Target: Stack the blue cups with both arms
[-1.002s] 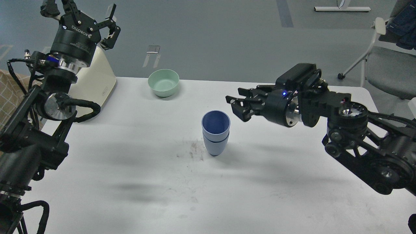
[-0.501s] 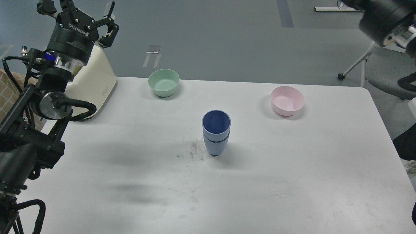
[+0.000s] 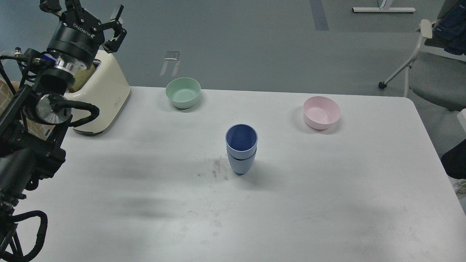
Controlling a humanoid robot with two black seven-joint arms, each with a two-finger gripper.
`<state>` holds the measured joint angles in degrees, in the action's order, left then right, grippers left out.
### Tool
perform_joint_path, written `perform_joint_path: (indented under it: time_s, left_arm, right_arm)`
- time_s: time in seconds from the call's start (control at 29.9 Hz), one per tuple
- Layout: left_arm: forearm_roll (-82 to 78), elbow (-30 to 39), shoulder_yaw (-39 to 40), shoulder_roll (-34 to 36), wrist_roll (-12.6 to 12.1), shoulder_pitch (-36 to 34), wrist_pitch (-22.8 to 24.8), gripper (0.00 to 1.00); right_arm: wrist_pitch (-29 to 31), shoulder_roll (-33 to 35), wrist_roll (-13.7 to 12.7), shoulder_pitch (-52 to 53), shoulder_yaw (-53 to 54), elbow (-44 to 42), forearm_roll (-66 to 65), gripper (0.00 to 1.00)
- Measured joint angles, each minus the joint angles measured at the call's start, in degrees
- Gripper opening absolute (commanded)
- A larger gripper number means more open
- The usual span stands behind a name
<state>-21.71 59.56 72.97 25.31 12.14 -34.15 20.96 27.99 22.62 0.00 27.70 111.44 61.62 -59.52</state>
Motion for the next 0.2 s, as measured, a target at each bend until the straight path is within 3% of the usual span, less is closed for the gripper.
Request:
perform_joint_path:
  time_s: [0.2]
  left_arm:
    - [-0.2,-2.1,0.2,-0.1,-0.3,-0.2,2.2,0.97]
  right_arm:
    - [0.0,-0.3,0.0,-0.3,0.0,-5.9,15.1,1.00]
